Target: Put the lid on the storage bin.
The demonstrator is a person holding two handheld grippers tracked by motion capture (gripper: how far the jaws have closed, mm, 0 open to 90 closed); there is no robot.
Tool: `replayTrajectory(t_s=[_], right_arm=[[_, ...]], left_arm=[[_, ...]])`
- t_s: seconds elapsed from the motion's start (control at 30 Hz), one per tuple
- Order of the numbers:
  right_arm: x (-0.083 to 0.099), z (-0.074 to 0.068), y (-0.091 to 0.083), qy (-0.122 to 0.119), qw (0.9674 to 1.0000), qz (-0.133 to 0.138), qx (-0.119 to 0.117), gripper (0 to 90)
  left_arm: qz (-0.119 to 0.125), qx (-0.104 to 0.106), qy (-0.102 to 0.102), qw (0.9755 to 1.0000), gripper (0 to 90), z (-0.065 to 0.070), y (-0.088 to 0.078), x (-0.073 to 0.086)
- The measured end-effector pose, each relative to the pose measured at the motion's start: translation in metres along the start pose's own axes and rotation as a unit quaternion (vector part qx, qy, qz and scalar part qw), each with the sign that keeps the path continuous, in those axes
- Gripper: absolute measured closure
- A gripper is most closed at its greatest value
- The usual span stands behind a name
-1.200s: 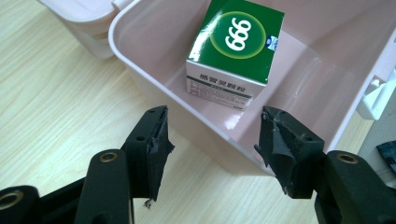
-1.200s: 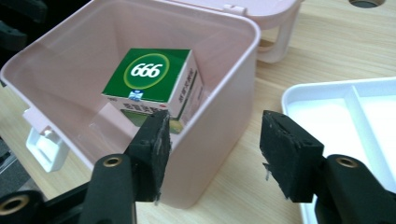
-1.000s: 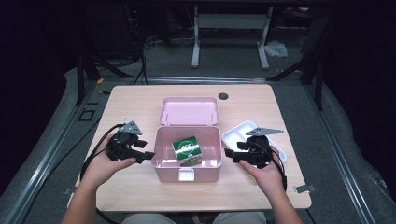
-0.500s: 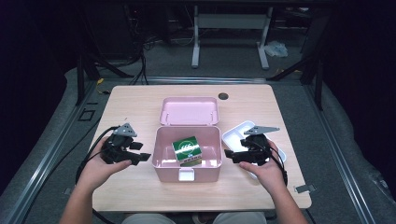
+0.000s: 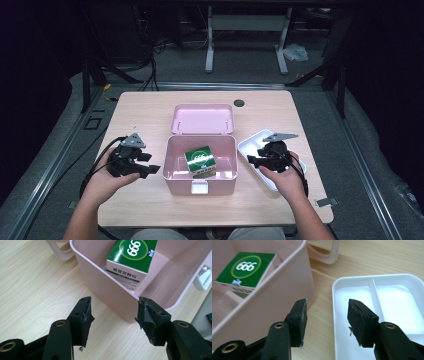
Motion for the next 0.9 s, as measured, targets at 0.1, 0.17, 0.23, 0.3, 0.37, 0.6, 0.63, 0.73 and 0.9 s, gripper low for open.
replayTrajectory(t_s=[0.1,0.17,0.23,0.3,0.37,0.6,0.63,0.73,0.9], right_arm=[[0.004,0.004,0.003,0.000,0.9999,-0.009,0.008,52.8],[0.006,0.008,0.005,0.000,0.9999,-0.011,0.012,53.3],[0.008,0.012,0.005,-0.001,0.9997,-0.015,0.019,56.5],[0.010,0.017,0.005,0.004,0.9996,-0.015,0.022,59.9],[0.014,0.024,0.005,0.004,0.9991,-0.026,0.034,63.1],[0.026,0.042,0.007,0.004,0.9974,-0.047,0.054,65.5],[0.027,0.044,0.007,0.004,0.9971,-0.051,0.056,65.5],[0.031,0.050,0.007,0.010,0.9966,-0.058,0.058,65.2],[0.035,0.056,0.007,0.012,0.9957,-0.064,0.066,63.0]], left_arm=[[0.001,0.001,0.000,1.0000,44.9,0.001,-0.001,0.000],[0.003,0.003,0.000,1.0000,44.9,0.002,-0.001,0.000],[0.005,0.009,0.003,0.9999,44.8,0.004,-0.002,-0.001],[0.008,0.010,0.005,0.9999,44.8,0.006,-0.004,-0.002],[0.010,0.010,0.005,0.9999,44.8,0.008,-0.005,-0.002],[0.012,0.018,0.008,0.9997,44.7,0.012,-0.007,-0.003],[0.012,0.018,0.008,0.9997,44.7,0.012,-0.007,-0.003],[0.013,0.021,0.008,0.9997,44.7,0.013,-0.007,-0.003],[0.011,0.022,0.010,0.9996,44.7,0.014,-0.006,-0.003]])
Point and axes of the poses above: each handheld gripper's, and its own axes: y roughly forward along the jaws, x roughly out of its underside, z roughly to its right, the point moved 6 cm from there along y, roughly forward along the jaws, and after that the axes turned 14 degrees about -y, right-handed, at the moved point
